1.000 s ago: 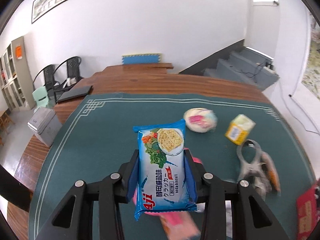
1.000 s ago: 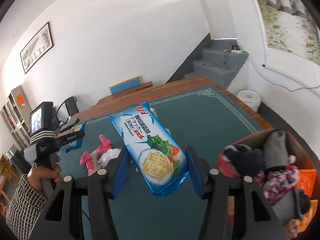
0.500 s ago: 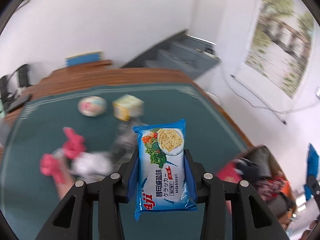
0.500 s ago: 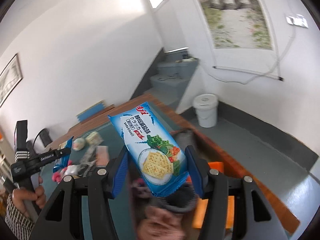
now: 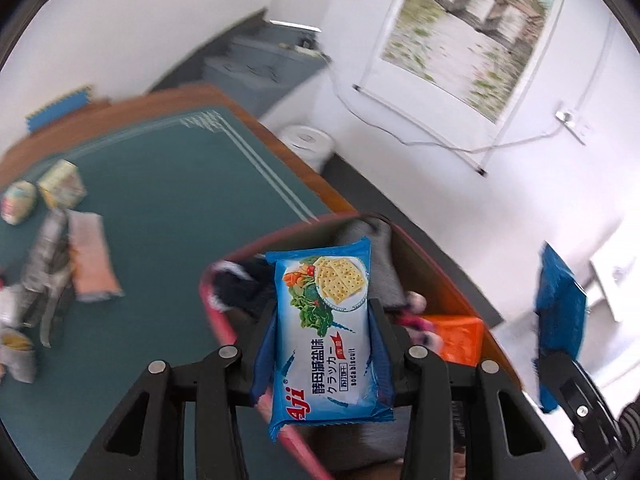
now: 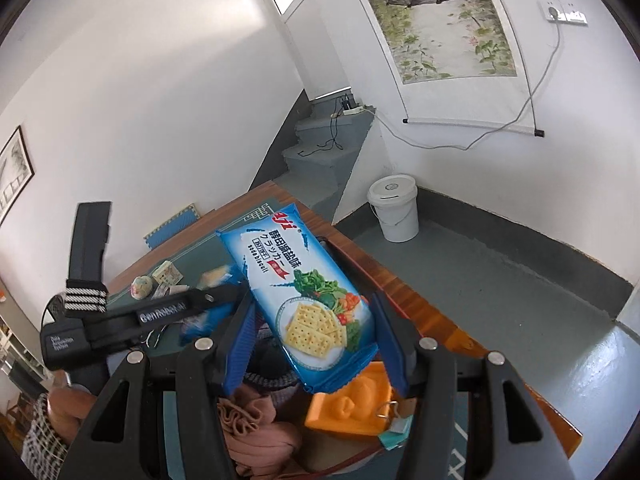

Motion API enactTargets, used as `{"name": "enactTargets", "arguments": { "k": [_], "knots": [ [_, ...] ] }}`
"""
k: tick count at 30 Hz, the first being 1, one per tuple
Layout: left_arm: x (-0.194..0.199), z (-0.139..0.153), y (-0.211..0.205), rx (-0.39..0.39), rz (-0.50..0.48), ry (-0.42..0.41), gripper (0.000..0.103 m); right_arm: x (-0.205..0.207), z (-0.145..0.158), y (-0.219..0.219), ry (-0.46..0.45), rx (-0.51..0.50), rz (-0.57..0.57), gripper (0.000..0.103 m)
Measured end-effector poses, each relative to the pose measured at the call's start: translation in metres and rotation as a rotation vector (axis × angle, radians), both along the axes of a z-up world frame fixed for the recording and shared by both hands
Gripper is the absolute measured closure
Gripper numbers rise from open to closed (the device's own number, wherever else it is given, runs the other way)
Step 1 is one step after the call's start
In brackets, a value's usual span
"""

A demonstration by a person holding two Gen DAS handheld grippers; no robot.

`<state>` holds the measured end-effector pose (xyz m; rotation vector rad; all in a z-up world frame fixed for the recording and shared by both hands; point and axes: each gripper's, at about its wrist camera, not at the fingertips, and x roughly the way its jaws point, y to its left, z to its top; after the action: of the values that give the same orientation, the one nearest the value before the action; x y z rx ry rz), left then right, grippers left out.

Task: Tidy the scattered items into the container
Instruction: 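Carry both cracker packets to the box and release them inside, then move both open grippers back toward the pink curlers on the table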

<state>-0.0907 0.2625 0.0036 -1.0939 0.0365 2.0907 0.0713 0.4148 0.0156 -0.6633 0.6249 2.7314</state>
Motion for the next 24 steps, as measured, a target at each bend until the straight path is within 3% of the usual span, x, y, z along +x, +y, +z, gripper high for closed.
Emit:
{"name": "enactTargets", "arguments": {
  "k": [1,3,11,24],
  "knots": [
    [0.002,0.001,0.000,0.012,-0.007,0.006,0.040,-0.002,0.000,0.000,0.000,0.000,0.001,0.044],
    [0.006,0.007,-0.004,0.042,-0.016,0.018,0.036,-0.005,0.001,0.000,-0.001,0.001,0.002,0.044],
    [0.009,0.025,-0.051,0.079,0.073,0.075,0.036,-0.031,0.012,-0.006,-0.006,0.038,0.027,0.044],
    [-0.011,-0.005,-0.162,0.010,0.269,0.033,0.036,-0.125,-0.010,-0.006,-0.206,0.106,0.017,0.042]
  ]
}}
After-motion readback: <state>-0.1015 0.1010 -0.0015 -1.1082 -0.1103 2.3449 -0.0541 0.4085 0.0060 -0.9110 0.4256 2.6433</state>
